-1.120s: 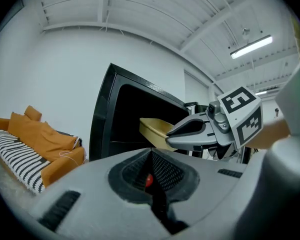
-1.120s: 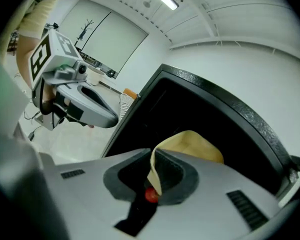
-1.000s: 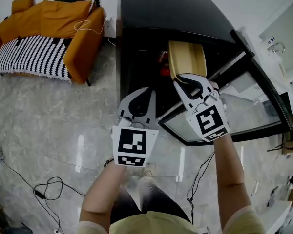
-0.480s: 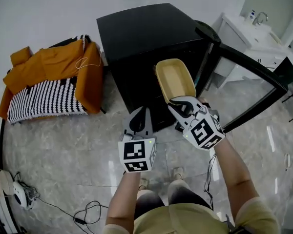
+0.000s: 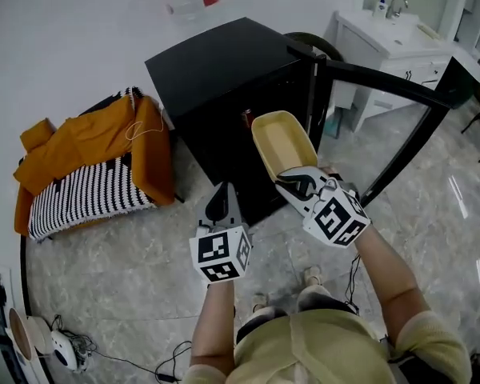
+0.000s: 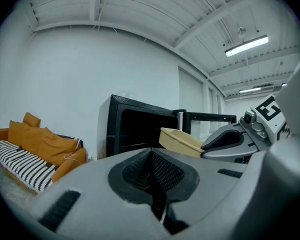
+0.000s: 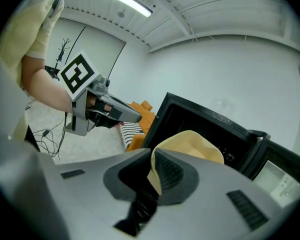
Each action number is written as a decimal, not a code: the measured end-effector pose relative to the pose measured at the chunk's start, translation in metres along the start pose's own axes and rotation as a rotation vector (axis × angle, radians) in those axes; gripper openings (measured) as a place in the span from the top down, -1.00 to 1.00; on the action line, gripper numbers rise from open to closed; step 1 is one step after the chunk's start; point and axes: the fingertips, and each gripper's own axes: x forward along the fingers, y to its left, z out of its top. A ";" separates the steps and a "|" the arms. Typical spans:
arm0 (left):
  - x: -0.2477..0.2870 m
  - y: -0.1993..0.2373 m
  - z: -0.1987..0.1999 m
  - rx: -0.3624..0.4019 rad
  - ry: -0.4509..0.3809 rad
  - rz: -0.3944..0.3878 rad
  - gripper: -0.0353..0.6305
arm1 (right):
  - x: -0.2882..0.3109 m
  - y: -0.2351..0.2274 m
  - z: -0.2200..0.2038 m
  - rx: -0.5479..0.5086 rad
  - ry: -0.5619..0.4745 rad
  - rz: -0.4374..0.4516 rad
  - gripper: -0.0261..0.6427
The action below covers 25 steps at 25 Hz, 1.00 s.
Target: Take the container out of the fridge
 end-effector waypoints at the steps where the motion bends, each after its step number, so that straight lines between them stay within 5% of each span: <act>1: -0.003 -0.001 0.002 0.004 -0.002 -0.004 0.83 | -0.004 0.002 0.001 0.008 -0.002 -0.006 0.79; 25: -0.037 -0.025 -0.016 -0.032 0.057 -0.159 0.83 | -0.059 0.060 -0.005 0.337 -0.042 -0.078 0.79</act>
